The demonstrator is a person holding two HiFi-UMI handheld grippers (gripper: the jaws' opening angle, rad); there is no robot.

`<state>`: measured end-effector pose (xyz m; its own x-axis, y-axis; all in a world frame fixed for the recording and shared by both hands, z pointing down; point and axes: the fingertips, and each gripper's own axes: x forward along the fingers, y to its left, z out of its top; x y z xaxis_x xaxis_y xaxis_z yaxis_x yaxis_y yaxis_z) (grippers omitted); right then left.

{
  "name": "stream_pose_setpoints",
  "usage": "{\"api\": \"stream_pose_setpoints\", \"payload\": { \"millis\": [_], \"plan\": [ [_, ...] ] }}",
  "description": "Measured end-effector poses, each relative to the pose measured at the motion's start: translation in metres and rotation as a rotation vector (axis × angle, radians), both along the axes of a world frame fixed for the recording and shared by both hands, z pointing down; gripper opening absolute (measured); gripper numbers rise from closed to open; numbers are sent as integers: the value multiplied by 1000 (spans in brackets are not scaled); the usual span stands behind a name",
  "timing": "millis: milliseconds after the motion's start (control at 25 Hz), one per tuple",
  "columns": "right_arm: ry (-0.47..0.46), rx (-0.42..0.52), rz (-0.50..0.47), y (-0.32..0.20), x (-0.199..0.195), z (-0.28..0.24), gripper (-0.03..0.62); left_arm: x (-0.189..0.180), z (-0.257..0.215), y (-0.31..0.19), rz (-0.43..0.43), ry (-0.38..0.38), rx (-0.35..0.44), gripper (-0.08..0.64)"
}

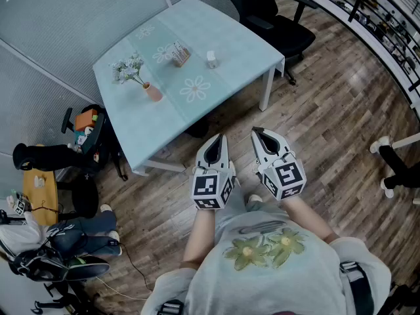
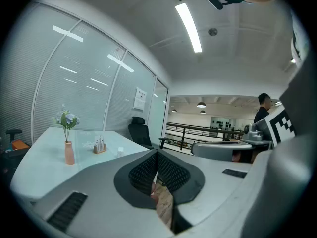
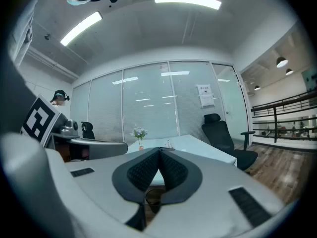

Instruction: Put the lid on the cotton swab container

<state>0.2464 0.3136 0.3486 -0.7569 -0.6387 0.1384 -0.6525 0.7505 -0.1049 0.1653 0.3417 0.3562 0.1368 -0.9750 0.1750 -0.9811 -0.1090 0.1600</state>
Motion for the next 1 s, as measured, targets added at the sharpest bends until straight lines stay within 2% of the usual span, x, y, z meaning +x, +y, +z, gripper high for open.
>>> {"api": "stream_pose_setpoints", "payload": {
  "millis": [440, 1000],
  "plan": [
    [1, -3, 10, -66, -44, 2, 3, -49, 3, -67, 0, -15, -5, 2],
    [-13, 16, 105, -173, -106, -1, 6, -128, 5, -164, 45, -29, -11, 2]
  ]
}}
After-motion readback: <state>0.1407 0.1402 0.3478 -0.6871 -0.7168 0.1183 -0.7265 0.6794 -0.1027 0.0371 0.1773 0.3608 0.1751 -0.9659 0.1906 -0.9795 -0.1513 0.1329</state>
